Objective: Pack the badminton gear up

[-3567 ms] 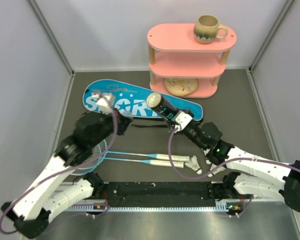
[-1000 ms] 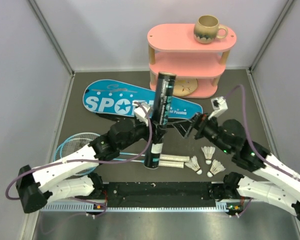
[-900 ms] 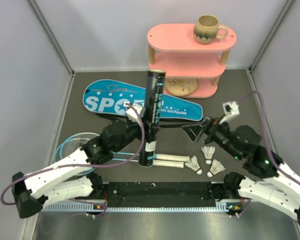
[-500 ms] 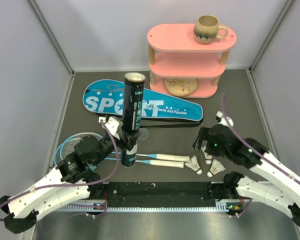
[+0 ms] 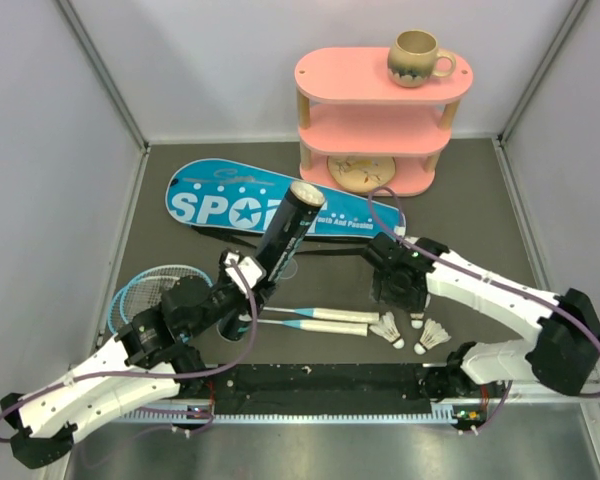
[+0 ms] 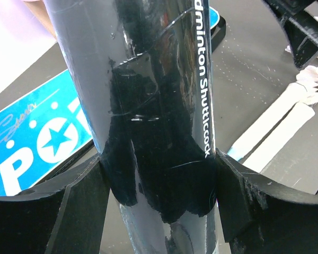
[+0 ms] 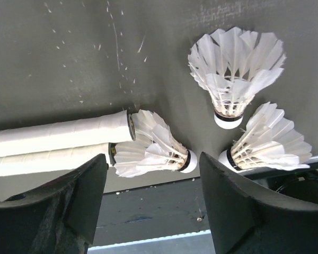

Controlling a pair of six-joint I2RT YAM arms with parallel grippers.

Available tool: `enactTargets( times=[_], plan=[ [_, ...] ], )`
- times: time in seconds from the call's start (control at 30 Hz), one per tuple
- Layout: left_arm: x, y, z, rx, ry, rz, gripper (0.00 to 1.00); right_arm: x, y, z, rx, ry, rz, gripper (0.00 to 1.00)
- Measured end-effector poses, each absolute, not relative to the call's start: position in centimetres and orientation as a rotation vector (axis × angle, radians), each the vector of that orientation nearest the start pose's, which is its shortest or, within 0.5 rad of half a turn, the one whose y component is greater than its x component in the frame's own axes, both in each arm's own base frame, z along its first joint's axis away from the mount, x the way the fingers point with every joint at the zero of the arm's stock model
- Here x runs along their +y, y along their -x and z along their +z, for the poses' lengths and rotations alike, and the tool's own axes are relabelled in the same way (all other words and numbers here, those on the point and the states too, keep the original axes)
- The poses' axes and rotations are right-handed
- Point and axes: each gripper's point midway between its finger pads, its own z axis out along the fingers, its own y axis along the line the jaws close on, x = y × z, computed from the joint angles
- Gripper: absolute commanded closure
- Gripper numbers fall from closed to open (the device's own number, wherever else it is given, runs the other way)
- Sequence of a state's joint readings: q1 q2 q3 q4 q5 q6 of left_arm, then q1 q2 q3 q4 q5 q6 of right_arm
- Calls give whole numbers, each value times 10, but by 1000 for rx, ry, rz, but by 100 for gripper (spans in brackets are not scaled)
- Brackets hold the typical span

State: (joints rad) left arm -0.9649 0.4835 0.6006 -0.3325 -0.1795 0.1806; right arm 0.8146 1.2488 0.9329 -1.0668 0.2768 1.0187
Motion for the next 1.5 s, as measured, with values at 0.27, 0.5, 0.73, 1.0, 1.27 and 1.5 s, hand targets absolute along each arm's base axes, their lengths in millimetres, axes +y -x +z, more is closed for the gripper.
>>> enactTargets(
  times=[0.27,0.5,0.73,1.0,1.27,1.5],
  plan=[
    [-182,-169,229,1556,-888,-416,84,155,-148,63,2903,-424,-125,55],
    [-182,-168,229,1547,-902,-413,86,153,-137,47,2947,-487,-157,95],
    [-183,-168,223,1558,-916,-405,88,146,-139,60,2886,-479,-106,100],
    [-183,-169,221,1560,-924,-400,89,154,-179,157,2580,-318,233,100],
    [-195,-160,210,1536,-1036,-440,89,168,-210,332,2149,-107,746,100],
    [-207,-145,208,1492,-1123,-530,90,191,-193,443,1872,145,1059,100]
  ],
)
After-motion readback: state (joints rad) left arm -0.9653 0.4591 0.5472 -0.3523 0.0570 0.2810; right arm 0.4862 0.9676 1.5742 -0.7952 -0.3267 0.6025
